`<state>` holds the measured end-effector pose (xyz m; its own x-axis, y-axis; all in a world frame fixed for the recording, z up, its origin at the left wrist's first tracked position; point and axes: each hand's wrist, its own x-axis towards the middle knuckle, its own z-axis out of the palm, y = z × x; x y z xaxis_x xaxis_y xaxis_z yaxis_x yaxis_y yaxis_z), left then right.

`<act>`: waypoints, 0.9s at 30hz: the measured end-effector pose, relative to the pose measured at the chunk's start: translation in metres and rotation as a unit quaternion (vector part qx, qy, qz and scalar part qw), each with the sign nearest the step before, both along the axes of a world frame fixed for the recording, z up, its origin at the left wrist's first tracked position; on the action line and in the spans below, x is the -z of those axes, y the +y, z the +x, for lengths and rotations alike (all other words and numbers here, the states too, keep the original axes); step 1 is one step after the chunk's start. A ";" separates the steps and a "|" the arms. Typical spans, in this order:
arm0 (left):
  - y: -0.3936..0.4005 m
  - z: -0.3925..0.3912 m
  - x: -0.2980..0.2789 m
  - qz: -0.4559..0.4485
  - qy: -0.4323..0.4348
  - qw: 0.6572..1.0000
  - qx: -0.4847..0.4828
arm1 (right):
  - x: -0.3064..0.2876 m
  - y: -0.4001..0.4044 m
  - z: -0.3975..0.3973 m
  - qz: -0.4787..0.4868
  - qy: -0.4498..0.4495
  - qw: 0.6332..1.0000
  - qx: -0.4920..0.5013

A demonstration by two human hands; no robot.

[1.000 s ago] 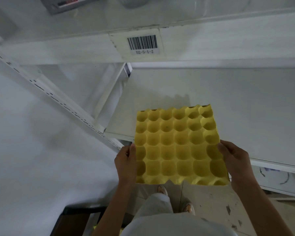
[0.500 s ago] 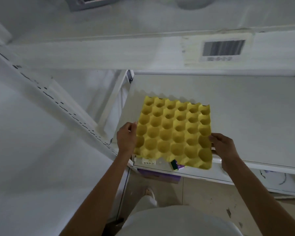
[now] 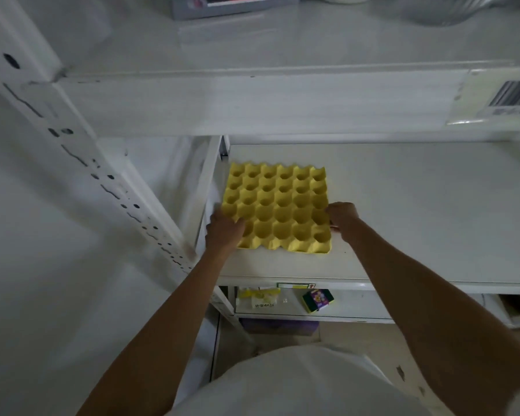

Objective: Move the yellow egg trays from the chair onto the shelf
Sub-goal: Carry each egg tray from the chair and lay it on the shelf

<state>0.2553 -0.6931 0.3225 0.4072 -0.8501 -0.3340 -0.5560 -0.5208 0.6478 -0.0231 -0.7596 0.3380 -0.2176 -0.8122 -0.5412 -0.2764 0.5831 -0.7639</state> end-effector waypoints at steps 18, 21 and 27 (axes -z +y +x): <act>-0.003 0.020 0.029 -0.158 0.074 0.984 -0.033 | 0.025 -0.026 0.019 -0.029 0.016 0.999 -0.028; -0.004 0.020 0.032 -0.134 0.036 0.990 -0.035 | 0.027 -0.031 0.018 -0.022 0.024 0.999 -0.038; -0.005 0.012 0.028 -0.069 -0.074 0.994 -0.039 | 0.026 -0.032 0.015 -0.068 0.151 0.980 -0.110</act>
